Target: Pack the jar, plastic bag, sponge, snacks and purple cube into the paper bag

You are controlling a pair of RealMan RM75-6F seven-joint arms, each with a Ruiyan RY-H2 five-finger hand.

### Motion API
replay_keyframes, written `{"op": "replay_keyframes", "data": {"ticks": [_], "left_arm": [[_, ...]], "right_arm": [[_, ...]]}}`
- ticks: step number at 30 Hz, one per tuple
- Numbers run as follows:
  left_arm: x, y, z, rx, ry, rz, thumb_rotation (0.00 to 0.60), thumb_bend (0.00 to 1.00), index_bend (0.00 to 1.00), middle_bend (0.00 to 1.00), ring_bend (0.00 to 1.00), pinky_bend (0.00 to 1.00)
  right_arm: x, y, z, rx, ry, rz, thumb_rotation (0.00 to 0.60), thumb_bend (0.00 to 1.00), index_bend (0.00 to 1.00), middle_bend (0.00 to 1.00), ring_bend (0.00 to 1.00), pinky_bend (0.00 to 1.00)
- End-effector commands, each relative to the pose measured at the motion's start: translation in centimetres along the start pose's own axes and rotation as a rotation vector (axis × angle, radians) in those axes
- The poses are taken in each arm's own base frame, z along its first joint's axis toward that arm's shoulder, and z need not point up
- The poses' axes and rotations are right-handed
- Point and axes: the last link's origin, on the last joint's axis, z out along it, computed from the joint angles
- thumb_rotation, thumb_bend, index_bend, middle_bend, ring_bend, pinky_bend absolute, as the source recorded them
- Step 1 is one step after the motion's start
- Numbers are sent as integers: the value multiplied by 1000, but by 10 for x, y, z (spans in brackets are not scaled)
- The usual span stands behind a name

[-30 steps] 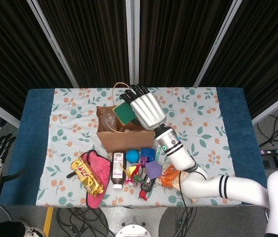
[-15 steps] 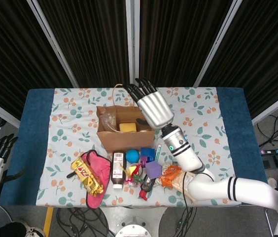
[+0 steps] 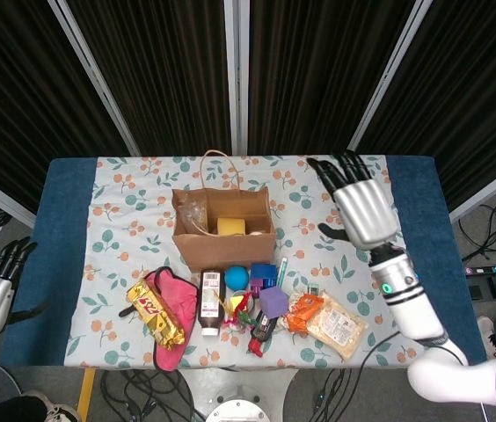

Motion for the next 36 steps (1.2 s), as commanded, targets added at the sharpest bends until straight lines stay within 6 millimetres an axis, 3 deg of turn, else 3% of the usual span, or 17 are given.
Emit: {"op": "replay_keyframes", "data": {"ticks": [1, 7, 15, 27, 36], "left_arm": [[-1, 1, 0, 0, -2, 1, 600, 103, 100, 157, 62, 202], [0, 5, 2, -16, 4, 0, 600, 103, 100, 157, 62, 203], [-3, 7, -5, -17, -3, -5, 600, 104, 100, 157, 62, 202], [4, 1, -9, 14, 23, 1, 600, 104, 100, 157, 62, 202], [8, -2, -12, 34, 31, -15, 600, 103, 100, 157, 63, 202]], "right_arm": [[-17, 28, -47, -94, -94, 10, 600, 0, 83, 189, 70, 79], [-56, 39, -97, -168, -290, 65, 600, 0, 85, 200, 70, 90], [-101, 17, -141, -151, -353, 184, 600, 0, 110, 215, 101, 131], [-143, 4, -164, -202, -362, 281, 600, 0, 135, 218, 114, 185], [-157, -9, -169, -178, -374, 341, 600, 0, 106, 104, 27, 138]]}}
